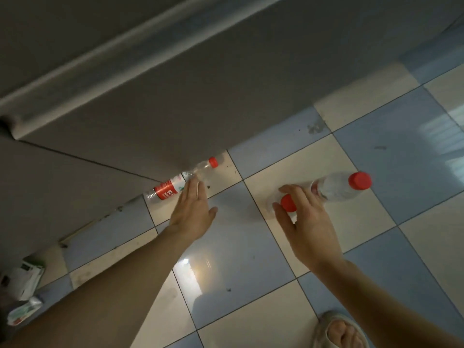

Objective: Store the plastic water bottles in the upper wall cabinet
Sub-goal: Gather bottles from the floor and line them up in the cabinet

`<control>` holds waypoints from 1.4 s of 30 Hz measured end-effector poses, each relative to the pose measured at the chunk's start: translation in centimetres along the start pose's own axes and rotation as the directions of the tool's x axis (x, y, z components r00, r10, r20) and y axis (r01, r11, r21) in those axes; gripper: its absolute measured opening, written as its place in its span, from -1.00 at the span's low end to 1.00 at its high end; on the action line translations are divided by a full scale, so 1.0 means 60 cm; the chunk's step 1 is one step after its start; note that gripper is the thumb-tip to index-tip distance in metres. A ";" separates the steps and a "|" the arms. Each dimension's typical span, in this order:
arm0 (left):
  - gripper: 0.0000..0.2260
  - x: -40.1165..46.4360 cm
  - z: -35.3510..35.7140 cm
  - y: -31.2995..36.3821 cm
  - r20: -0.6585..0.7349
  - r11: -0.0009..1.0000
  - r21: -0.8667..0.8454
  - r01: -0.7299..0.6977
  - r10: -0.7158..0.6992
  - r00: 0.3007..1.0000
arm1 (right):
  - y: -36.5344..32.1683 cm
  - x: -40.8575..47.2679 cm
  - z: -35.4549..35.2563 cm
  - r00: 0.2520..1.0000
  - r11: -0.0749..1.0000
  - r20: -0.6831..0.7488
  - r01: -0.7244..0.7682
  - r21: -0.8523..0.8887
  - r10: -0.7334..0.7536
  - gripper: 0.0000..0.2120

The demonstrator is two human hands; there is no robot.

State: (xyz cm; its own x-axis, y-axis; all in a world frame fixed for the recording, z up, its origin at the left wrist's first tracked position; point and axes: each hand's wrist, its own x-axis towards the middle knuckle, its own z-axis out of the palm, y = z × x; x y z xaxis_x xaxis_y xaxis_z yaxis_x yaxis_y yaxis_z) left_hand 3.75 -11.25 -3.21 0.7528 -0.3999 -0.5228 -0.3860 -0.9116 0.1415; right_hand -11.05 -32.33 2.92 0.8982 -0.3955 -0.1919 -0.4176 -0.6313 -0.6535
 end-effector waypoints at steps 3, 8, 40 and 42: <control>-0.20 0.018 0.024 -0.021 -0.023 0.999 -0.023 0.042 -0.043 0.999 | 0.006 -0.009 0.017 0.997 1.000 -0.079 0.014 0.025 -0.013 -0.65; -0.17 0.015 0.053 -0.030 -0.063 0.999 -0.012 0.038 -0.038 0.997 | 0.004 -0.006 0.021 0.995 0.999 -0.103 0.010 0.041 -0.005 -0.63; -0.37 -0.021 0.032 0.038 -0.295 0.775 -0.580 -0.251 0.087 0.951 | 0.052 -0.008 0.047 0.962 0.928 0.018 -0.267 0.261 0.272 -0.21; -0.44 -0.024 0.031 0.067 -0.325 0.708 -0.639 -0.303 0.109 0.940 | 0.072 -0.025 0.040 0.942 0.913 0.046 -0.335 0.235 0.334 -0.16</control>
State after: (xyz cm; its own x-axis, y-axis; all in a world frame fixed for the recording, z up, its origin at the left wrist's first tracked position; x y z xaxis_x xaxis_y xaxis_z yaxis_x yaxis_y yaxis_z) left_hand 0.11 -14.18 -3.45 0.8384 -0.5058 -0.2029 -0.1604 -0.5848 0.7951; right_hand -13.90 -32.85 -1.39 0.7126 -0.5527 -0.4321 -0.6495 -0.2869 -0.7042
